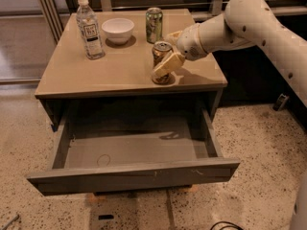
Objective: Place orange can into top drawer
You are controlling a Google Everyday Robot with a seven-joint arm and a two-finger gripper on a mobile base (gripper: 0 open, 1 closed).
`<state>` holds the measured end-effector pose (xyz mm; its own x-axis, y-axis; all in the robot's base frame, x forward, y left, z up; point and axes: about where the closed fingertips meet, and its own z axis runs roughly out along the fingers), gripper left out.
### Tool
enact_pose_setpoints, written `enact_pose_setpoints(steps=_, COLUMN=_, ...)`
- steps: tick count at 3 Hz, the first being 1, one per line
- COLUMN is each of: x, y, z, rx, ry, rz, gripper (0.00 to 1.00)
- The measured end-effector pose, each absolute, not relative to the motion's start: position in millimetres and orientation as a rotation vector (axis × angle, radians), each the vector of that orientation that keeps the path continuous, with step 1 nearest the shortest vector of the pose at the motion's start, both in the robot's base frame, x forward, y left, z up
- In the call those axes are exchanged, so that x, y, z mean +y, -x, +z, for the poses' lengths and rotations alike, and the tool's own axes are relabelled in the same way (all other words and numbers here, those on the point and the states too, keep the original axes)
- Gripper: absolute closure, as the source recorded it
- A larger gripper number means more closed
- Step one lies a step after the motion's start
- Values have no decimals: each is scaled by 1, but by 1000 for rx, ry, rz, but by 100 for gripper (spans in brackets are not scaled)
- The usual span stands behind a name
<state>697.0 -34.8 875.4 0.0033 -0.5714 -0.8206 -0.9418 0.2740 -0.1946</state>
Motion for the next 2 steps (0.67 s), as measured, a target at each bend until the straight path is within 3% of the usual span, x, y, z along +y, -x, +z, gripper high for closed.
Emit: enact_pose_setpoints(steps=2, x=-35, y=-697, z=875, rx=1677, ry=1404, rz=537, gripper=65)
